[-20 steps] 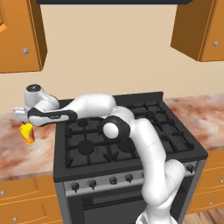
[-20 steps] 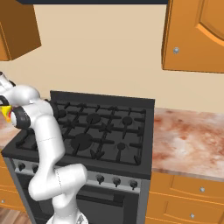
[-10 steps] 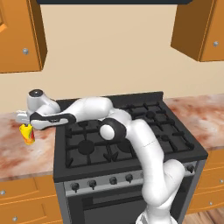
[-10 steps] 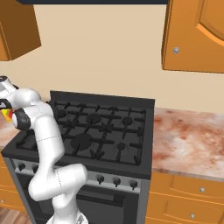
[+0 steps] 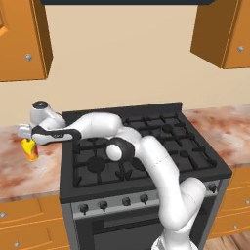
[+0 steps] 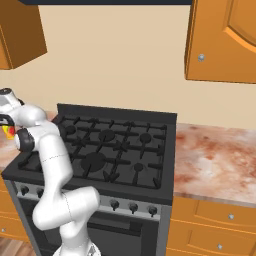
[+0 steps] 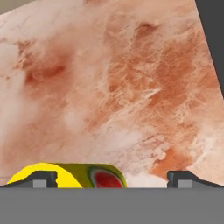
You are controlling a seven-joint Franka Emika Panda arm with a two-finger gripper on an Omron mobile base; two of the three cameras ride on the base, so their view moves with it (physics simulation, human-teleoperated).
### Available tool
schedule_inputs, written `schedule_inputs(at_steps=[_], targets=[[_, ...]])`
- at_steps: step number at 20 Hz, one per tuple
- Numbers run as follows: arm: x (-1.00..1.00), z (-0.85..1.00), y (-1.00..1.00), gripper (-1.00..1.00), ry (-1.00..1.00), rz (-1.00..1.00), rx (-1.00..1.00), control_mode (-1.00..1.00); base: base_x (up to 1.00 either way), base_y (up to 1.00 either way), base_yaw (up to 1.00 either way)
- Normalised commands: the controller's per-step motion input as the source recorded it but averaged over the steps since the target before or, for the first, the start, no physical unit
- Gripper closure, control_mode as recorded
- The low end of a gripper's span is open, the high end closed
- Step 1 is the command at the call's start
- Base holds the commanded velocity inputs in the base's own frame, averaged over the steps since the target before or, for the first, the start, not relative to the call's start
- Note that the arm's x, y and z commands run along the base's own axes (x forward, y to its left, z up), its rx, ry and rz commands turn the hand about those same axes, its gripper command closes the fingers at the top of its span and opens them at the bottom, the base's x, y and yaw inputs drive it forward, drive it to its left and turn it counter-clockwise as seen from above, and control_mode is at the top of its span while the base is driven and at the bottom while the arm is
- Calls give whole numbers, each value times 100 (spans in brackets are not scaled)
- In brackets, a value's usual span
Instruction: Pick the cup and bowl from the counter and place them on the counter next to the sink.
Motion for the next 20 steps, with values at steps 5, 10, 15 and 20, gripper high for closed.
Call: schedule_inputs(at_steps=[5,10,15,20], targets=[[0,-1,21,-100,9,0,0,-100,0,0,0],[-4,-17,7,-100,13,0,0,-100,0,0,0],[-14,-22,-7,-100,12,0,-2,-100,0,0,0],[0,-15,-42,-100,6,-8,0,-100,0,0,0]])
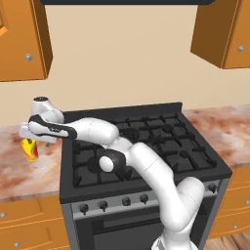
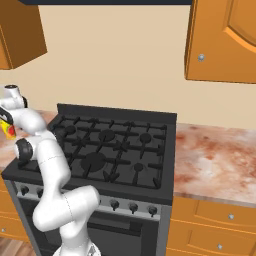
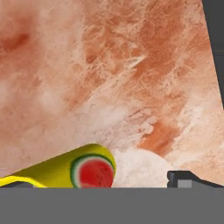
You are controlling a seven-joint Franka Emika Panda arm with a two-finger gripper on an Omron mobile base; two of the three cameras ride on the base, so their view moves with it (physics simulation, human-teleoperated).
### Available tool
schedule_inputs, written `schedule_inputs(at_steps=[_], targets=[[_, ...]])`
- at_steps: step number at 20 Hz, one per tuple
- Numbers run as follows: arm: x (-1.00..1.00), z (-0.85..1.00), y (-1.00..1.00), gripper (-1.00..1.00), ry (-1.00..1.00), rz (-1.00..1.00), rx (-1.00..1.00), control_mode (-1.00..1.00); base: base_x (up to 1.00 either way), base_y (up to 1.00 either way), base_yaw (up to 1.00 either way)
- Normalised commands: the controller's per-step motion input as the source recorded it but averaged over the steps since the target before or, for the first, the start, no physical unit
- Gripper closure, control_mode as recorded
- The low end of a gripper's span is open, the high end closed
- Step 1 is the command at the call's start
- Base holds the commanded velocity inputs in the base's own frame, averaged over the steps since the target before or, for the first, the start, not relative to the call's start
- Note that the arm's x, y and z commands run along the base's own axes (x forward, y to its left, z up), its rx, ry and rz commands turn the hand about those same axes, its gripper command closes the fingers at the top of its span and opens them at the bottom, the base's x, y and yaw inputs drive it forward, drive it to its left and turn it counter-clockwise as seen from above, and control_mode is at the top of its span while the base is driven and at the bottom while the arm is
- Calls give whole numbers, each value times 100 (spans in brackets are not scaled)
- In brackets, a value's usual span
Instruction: Pick the cup and bowl from the counter and place them on the counter next to the sink.
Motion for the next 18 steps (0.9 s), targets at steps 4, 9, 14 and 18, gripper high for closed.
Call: schedule_inputs(at_steps=[4,9,14,18], targets=[[0,-61,-39,-100,8,-11,0,-100,0,0,0],[0,-30,-1,-100,2,-9,2,-100,0,0,0],[0,-9,8,100,0,-5,0,-100,0,0,0],[0,-2,2,100,0,-2,0,-100,0,0,0]])
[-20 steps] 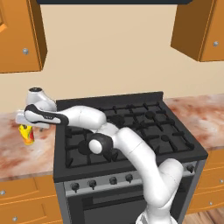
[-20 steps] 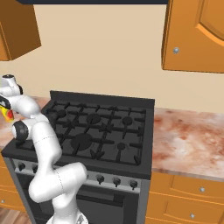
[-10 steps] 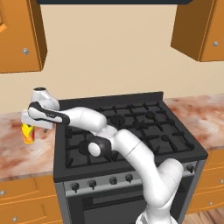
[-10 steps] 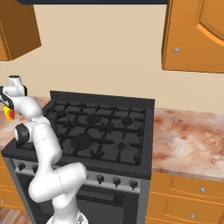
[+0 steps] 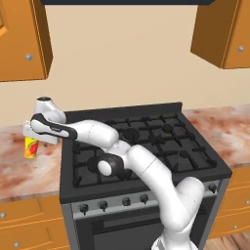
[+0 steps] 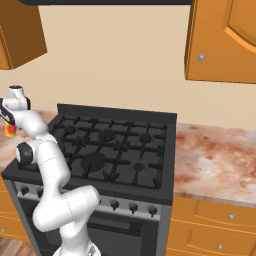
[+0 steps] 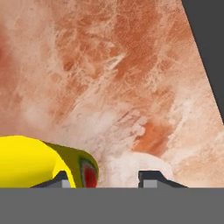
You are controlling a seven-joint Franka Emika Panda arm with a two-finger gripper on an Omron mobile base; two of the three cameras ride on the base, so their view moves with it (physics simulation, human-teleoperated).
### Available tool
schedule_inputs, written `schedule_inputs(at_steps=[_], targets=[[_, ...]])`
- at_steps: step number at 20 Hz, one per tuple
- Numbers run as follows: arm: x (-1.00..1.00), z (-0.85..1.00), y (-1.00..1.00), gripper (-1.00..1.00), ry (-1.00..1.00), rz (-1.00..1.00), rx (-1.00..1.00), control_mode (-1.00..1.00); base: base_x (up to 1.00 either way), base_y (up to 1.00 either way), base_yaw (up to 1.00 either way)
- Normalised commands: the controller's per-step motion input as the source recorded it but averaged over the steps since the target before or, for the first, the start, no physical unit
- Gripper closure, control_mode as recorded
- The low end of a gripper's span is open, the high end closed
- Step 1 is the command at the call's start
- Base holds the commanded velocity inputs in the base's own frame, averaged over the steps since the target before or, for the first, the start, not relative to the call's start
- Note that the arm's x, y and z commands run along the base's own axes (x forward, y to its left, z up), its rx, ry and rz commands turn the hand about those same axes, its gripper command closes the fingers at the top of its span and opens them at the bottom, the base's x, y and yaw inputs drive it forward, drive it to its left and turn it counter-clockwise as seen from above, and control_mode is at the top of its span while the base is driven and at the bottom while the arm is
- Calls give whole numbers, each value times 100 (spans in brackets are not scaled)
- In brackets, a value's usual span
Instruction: Pick the cup and bowl from the counter and place them on the counter next to the sink.
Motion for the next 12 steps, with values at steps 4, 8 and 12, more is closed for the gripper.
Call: schedule_inputs(at_steps=[4,8,12], targets=[[0,0,-1,100,0,0,0,-100,0,0,0],[-4,2,-43,100,-12,0,0,-100,0,0,0],[-18,29,-86,100,-20,4,0,-100,0,0,0]])
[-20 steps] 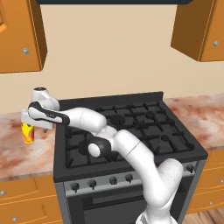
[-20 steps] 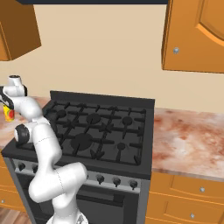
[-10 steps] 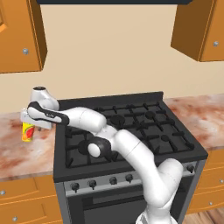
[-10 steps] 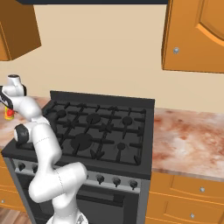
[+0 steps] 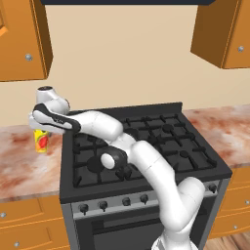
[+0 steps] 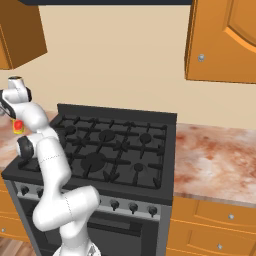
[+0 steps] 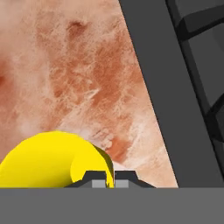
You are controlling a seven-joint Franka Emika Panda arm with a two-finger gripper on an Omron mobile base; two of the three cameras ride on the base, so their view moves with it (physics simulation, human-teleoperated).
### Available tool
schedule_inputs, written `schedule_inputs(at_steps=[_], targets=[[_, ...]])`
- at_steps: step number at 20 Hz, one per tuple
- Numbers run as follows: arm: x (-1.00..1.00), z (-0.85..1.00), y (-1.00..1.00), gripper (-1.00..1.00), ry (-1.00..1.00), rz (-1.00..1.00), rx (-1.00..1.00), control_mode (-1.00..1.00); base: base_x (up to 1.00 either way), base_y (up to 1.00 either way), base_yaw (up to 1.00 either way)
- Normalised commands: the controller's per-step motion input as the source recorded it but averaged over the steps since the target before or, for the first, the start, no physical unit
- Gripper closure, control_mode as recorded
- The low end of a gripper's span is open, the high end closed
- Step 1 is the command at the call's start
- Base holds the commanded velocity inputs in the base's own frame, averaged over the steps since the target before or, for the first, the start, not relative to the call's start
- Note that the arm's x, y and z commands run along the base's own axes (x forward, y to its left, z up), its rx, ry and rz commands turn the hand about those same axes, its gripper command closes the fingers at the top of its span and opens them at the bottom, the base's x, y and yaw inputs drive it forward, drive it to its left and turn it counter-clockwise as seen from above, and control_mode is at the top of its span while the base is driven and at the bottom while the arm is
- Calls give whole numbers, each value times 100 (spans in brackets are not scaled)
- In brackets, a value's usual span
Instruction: Pick the cup and bowl from the counter and place them on the counter next to the sink.
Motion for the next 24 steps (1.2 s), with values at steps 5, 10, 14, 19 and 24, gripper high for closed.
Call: schedule_inputs(at_steps=[5,10,14,19,24], targets=[[-19,27,-100,100,-19,5,0,-100,0,0,0],[-14,-5,-99,100,-13,7,0,-100,0,0,0],[-21,-20,-100,100,-8,6,0,-100,0,0,0],[-26,0,-100,100,-6,2,0,-100,0,0,0],[-33,0,-100,100,-7,0,1,-100,0,0,0]])
